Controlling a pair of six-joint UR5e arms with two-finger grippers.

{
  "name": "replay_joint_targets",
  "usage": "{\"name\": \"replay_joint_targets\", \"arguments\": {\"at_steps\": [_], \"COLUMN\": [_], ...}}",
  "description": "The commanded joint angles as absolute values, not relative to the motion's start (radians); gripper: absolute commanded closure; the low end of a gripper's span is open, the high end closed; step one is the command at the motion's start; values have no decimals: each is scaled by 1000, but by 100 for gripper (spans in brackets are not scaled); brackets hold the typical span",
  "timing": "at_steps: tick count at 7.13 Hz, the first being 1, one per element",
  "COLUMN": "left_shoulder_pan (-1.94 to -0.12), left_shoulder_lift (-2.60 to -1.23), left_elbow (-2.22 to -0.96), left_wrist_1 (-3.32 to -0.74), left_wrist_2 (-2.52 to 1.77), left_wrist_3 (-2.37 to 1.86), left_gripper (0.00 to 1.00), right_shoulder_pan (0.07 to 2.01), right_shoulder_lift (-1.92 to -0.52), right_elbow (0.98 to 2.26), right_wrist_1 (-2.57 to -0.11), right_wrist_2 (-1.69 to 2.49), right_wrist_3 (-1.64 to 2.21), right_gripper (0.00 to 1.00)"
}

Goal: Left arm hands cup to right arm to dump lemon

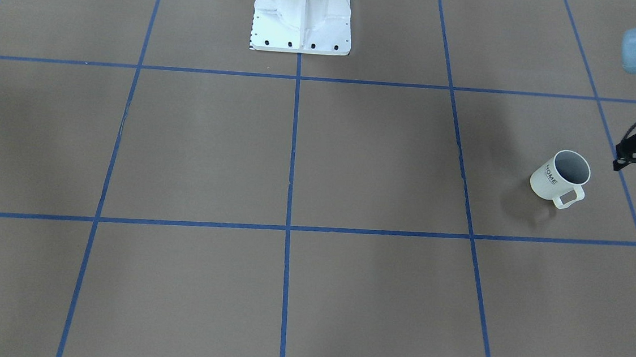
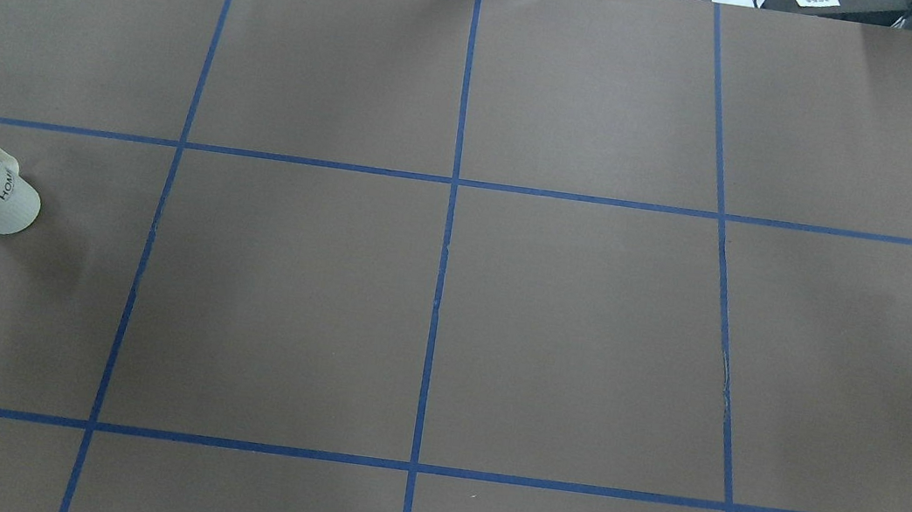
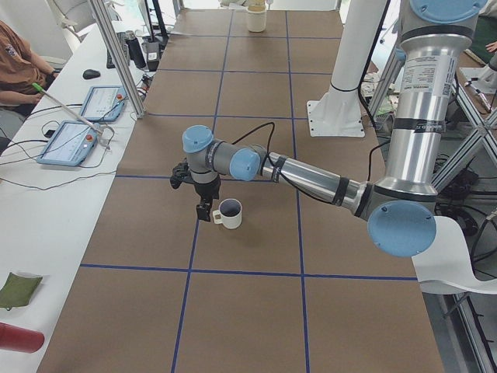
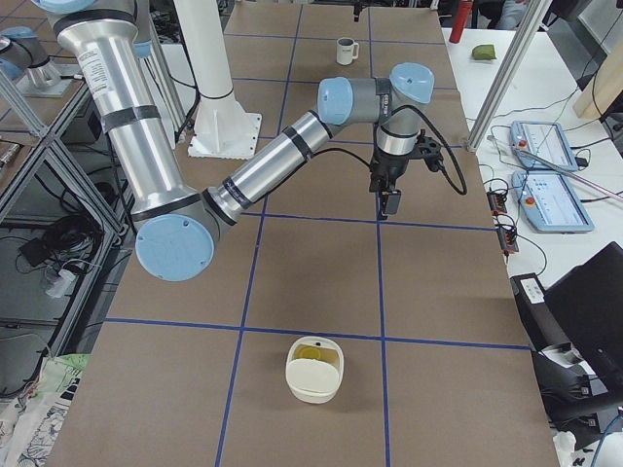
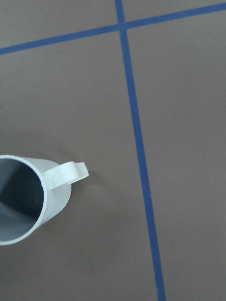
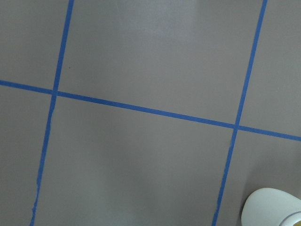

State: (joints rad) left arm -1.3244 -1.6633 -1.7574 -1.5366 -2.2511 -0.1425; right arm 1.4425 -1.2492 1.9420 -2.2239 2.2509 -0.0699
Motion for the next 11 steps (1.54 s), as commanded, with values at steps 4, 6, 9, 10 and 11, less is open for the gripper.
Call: {"name": "replay_joint_targets", "arguments": {"at_steps": [4,6,9,10,11], "left_shoulder_pan": [-1575,-1574,-1572,-1572,-1574], "left_shoulder_lift": [-1635,-1628,-1632,-1632,-1632], "left_elbow": [-1575,-1560,-1568,-1568,-1571], "left_wrist_1": [-1552,-1595,-1608,-1608,-1608], "left_wrist_2": [-2260,-2249,-2253,-2249,-2249], "left_wrist_3": [244,238,199,198,198], "left_gripper": [0,0,0,0,0], "right_shoulder_pan": [1540,1540,1540,1540,1540], "right_shoulder_lift": [-1509,-1615,-1608,-1609,-1611], "right_elbow": [1844,1818,1732,1720,1709], "right_wrist_1": [-1929,-1736,-1723,-1723,-1723], "right_wrist_2": [2307,2299,2298,2298,2298], "right_wrist_3": [-190,-196,-169,-170,-170], "right_gripper": [0,0,0,0,0]}}
